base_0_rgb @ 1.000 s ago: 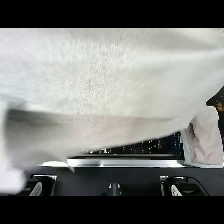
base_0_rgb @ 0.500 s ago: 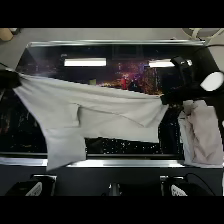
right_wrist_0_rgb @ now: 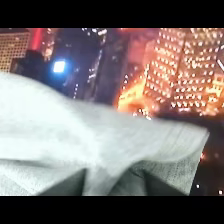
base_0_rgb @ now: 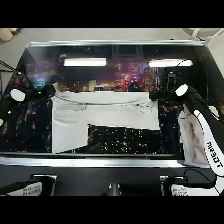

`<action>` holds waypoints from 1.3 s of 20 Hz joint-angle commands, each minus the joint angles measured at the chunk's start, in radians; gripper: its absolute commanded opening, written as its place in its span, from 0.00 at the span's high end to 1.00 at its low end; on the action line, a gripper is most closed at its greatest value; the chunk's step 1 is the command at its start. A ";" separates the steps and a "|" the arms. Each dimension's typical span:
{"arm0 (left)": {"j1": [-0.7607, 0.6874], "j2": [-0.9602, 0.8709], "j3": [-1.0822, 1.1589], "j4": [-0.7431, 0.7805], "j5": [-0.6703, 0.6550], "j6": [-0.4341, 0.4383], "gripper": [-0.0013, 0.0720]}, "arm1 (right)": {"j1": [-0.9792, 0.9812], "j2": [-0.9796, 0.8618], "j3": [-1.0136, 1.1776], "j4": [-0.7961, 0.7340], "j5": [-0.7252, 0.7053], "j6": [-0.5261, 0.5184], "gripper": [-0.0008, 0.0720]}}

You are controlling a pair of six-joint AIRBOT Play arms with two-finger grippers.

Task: Fold the shirts.

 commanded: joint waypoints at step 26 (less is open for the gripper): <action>0.243 -0.229 -0.059 -0.109 -0.432 0.249 0.95 | -0.308 0.042 -0.004 -0.113 0.724 -0.253 0.26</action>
